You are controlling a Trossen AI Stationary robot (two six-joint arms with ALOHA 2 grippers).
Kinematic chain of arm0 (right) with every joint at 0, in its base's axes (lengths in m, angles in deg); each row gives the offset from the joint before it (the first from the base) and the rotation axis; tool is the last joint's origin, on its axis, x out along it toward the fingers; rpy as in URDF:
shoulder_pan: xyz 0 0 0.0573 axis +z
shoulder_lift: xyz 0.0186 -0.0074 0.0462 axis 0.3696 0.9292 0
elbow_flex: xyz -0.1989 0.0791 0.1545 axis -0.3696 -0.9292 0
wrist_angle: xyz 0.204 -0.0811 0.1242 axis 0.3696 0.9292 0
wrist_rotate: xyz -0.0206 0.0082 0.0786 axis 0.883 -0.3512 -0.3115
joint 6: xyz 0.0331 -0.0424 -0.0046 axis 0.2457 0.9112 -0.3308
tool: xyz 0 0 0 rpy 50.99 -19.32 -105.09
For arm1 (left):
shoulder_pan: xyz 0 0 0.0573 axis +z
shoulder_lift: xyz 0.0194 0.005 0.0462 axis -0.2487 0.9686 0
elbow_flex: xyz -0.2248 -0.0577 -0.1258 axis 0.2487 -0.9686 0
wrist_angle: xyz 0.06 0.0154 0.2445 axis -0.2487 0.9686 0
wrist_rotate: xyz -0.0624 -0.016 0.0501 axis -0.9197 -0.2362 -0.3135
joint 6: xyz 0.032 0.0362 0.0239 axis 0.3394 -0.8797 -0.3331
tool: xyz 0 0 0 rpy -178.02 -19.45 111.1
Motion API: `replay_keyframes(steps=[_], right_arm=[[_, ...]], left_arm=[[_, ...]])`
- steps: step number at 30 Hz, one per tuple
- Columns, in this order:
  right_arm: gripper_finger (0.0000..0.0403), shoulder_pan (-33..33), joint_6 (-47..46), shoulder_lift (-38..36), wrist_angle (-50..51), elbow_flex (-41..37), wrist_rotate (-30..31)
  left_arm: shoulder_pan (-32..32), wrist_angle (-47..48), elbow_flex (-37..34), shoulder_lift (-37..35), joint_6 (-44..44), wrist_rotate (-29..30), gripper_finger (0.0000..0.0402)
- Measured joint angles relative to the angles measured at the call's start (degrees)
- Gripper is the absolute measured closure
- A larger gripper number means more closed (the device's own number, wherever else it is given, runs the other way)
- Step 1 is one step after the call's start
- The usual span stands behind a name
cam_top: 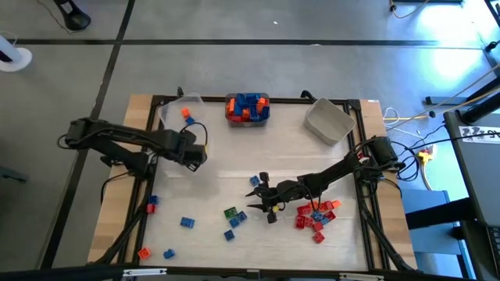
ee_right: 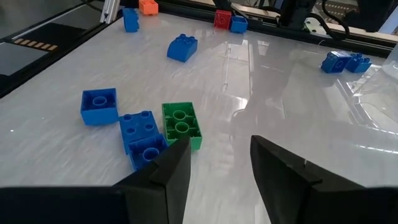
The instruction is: Sort blocks by size
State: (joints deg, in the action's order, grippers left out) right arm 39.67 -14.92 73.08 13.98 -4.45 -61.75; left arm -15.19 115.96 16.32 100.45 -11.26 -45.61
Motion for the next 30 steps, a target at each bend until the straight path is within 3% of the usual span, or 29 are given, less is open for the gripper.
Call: replay_keyframes(steps=[10, 15, 30], right_arm=[[0.0237, 0.0, 0.0, 0.0, 0.2, 0.0, 0.0], [0.0237, 0.0, 0.0, 0.0, 0.3, 0.0, 0.0], [0.0237, 0.0, 0.0, 0.0, 0.0, 0.0, -0.9]], left_arm=[[4.0, -0.3, -0.1, 3.1, -16.2, -2.3, 0.0175], [4.6, -2.1, -4.1, 3.5, -18.1, -5.0, 0.0175], [5.5, -12.4, -13.5, 3.5, -22.5, -5.9, 0.0175]])
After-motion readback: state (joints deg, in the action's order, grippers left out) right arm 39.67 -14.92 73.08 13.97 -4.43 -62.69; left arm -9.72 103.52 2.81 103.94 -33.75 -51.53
